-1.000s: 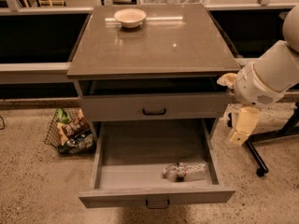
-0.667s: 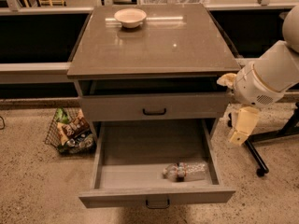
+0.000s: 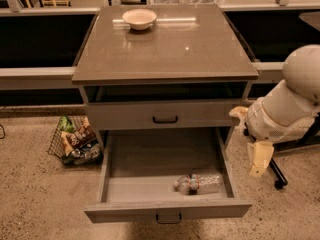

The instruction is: Pick water bottle from middle drawer and place on counter

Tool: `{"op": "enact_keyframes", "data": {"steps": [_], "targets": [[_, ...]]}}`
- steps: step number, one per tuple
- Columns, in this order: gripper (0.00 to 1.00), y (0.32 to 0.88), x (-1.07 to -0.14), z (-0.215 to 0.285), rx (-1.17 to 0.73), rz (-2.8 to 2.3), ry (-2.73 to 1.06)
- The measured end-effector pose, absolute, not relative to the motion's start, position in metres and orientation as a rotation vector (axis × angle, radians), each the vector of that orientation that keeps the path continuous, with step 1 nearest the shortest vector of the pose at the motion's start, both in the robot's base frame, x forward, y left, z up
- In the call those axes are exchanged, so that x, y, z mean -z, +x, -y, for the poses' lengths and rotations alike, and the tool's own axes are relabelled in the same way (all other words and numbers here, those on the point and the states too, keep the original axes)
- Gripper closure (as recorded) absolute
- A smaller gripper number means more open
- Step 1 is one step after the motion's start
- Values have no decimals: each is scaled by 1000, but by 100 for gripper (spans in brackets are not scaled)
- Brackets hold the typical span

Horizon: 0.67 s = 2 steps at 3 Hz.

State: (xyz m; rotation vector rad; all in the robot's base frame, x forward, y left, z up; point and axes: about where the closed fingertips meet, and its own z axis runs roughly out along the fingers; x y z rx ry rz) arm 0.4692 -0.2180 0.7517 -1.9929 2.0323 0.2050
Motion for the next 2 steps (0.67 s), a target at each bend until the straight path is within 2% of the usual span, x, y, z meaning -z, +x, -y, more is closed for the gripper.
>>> {"op": "enact_keyframes", "data": {"steps": [2], "targets": [[0, 482, -645, 240, -322, -2016, -2012]]}}
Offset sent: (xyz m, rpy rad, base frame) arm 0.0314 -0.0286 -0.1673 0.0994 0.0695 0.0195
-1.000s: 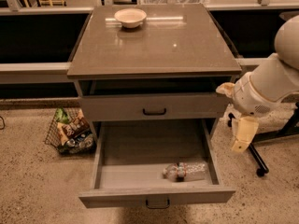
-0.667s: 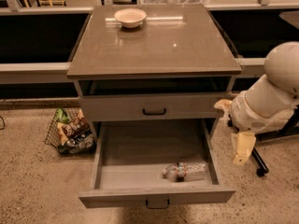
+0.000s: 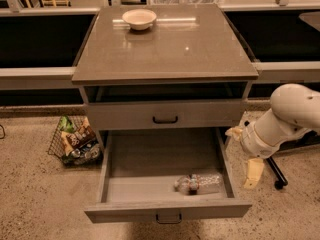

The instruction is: Pick water bottle from middle drawer and place on counter

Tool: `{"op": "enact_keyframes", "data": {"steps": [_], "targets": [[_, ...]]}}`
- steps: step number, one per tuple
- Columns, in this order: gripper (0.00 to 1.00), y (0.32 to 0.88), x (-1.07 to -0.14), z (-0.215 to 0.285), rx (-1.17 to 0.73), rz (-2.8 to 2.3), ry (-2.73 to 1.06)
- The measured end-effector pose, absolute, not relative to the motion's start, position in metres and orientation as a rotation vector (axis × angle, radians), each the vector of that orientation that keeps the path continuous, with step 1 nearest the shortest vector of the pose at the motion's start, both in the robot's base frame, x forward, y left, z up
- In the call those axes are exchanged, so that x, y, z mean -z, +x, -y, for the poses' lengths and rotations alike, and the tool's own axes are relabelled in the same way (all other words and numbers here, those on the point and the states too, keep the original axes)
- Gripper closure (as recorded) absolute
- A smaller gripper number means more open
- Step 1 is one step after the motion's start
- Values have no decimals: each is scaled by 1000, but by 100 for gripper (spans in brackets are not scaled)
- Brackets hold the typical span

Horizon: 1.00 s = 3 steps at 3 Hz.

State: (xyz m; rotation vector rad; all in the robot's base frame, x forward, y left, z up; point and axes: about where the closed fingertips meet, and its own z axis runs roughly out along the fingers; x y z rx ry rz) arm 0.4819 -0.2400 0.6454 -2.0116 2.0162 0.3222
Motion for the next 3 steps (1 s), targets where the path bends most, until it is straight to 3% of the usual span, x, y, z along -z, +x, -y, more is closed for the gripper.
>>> {"op": "enact_keyframes", "data": {"steps": [1, 3], "targets": [[0, 496, -592, 238, -378, -2036, -1934], [0, 506, -571, 233, -369, -2024, -1955]]}}
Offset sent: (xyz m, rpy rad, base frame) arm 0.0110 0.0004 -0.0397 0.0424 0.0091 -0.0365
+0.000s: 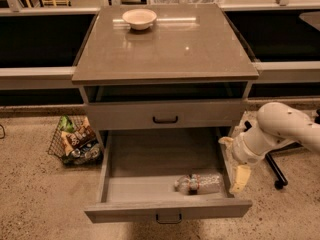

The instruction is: Pick water bottle from middle drawer and place on counter

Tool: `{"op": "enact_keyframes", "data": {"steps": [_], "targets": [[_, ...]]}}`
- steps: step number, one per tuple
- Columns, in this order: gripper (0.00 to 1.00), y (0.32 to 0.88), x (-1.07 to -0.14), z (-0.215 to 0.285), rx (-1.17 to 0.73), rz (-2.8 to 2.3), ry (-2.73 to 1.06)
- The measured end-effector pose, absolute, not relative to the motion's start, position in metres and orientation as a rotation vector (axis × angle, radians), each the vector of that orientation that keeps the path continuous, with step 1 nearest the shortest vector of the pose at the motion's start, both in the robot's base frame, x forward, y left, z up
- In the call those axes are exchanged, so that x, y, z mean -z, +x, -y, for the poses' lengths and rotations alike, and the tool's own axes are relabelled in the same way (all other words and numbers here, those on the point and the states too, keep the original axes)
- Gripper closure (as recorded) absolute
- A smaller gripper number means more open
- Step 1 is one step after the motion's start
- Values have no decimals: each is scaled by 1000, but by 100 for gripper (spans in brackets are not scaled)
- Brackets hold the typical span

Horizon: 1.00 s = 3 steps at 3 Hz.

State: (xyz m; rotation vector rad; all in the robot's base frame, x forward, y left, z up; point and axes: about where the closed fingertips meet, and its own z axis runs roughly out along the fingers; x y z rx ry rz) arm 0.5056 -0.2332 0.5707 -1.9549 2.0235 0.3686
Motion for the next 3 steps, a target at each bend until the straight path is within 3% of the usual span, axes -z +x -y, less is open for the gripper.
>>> {"op": "enact_keyframes", "data": {"steps": [3], "targets": [[0, 545, -500, 190, -348, -1852, -2029]]}}
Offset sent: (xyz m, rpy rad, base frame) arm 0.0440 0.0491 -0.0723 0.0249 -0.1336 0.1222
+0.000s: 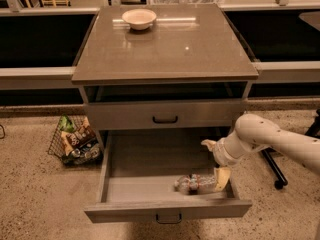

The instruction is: Pick water bottle from middle drawer and place on counter

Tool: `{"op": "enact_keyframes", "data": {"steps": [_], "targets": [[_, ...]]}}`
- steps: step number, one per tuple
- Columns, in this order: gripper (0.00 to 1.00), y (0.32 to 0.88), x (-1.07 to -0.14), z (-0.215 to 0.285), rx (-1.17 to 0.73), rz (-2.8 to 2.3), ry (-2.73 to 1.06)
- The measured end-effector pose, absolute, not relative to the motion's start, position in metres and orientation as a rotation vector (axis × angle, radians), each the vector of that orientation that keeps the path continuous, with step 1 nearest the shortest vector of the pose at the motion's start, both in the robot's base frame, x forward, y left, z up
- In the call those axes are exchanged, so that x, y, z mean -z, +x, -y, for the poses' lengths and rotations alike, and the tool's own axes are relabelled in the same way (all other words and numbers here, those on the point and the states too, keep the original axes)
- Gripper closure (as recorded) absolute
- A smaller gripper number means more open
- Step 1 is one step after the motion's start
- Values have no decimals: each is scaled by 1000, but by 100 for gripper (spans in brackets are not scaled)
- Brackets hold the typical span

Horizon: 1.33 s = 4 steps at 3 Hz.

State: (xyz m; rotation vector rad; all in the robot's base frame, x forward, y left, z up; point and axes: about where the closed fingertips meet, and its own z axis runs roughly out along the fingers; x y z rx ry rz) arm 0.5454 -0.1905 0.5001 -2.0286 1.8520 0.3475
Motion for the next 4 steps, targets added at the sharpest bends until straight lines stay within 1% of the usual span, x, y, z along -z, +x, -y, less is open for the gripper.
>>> {"op": "enact_keyframes", "data": {"steps": [2, 4], "targets": [[0, 571, -445, 175, -438, -1813, -2023], [0, 578, -410, 166, -453, -1814, -2000]]}}
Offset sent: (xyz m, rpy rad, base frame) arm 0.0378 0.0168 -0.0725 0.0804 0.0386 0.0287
